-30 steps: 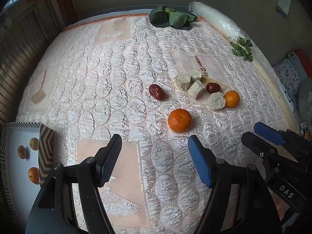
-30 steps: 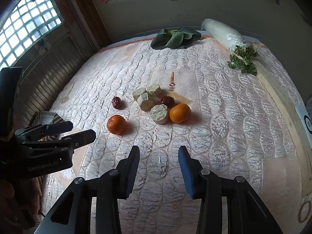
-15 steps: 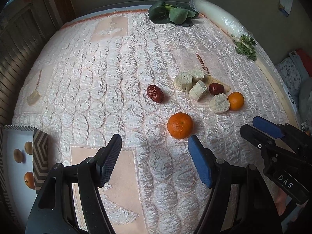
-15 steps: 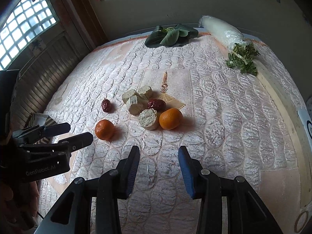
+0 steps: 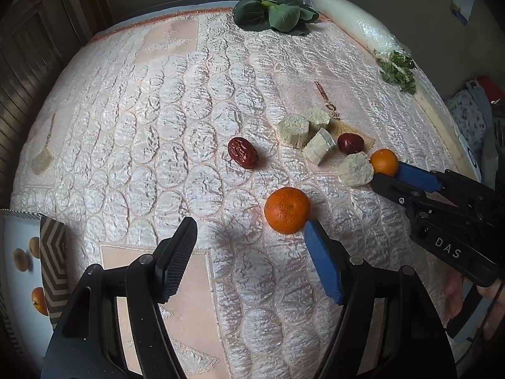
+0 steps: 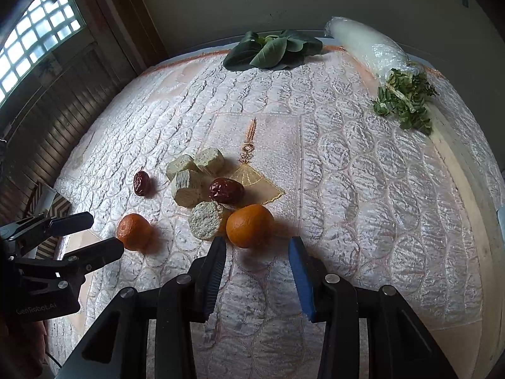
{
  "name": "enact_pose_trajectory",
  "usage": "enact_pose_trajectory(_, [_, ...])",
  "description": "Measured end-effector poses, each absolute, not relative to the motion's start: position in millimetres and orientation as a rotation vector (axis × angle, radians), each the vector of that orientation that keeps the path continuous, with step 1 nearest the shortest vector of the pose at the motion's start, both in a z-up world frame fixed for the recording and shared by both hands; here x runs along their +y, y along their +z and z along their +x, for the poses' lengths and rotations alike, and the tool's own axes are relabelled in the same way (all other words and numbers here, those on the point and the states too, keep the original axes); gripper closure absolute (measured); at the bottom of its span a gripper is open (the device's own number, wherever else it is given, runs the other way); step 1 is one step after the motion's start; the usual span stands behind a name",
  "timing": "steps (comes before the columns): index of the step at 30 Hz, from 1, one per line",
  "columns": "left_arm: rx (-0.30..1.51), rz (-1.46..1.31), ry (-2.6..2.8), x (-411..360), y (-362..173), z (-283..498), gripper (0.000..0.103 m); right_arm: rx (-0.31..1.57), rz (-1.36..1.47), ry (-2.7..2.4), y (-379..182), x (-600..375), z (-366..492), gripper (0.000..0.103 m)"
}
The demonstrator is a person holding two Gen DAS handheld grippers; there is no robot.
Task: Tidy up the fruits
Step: 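Grasp an orange with the left gripper while the right gripper grasps another orange, then carry both oranges into the white tray and open both grippers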
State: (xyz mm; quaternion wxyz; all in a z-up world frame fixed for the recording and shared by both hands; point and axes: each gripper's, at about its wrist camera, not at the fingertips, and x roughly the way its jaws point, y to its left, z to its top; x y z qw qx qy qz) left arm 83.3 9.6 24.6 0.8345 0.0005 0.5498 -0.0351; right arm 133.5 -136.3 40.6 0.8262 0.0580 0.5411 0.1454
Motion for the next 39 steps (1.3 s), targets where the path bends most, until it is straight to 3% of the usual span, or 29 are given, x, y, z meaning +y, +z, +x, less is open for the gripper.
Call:
enact_pose_trajectory(3, [1.170, 0.007, -0.086, 6, 22, 87, 0.032, 1.138, 0.099, 0.336, 39, -133, 139, 0.064])
enact_pose_trajectory(5, [1.172, 0.004, -0.095, 4, 20, 90, 0.032, 1.137, 0.099, 0.350, 39, -132, 142, 0.073])
enact_pose_trajectory(12, [1.188, 0.012, -0.105, 3, 9, 100, 0.034, 1.086, 0.166, 0.317, 53, -143, 131, 0.075])
enact_pose_trajectory(14, [1.181, 0.023, -0.106, 1, 7, 100, 0.043, 1.076, 0.178, 0.313, 58, -146, 126, 0.075])
enact_pose_trajectory(15, [1.172, 0.028, -0.110, 0, 7, 99, 0.057, 1.072, 0.181, 0.312, 60, -146, 123, 0.075])
enact_pose_trajectory(17, [1.163, 0.024, -0.115, 0, 8, 98, 0.074, 1.066, 0.183, 0.315, 64, -147, 118, 0.075])
enact_pose_trajectory(39, [1.110, -0.115, -0.011, 80, 60, 27, 0.074, 1.035, 0.125, 0.497, 102, -65, 68, 0.075])
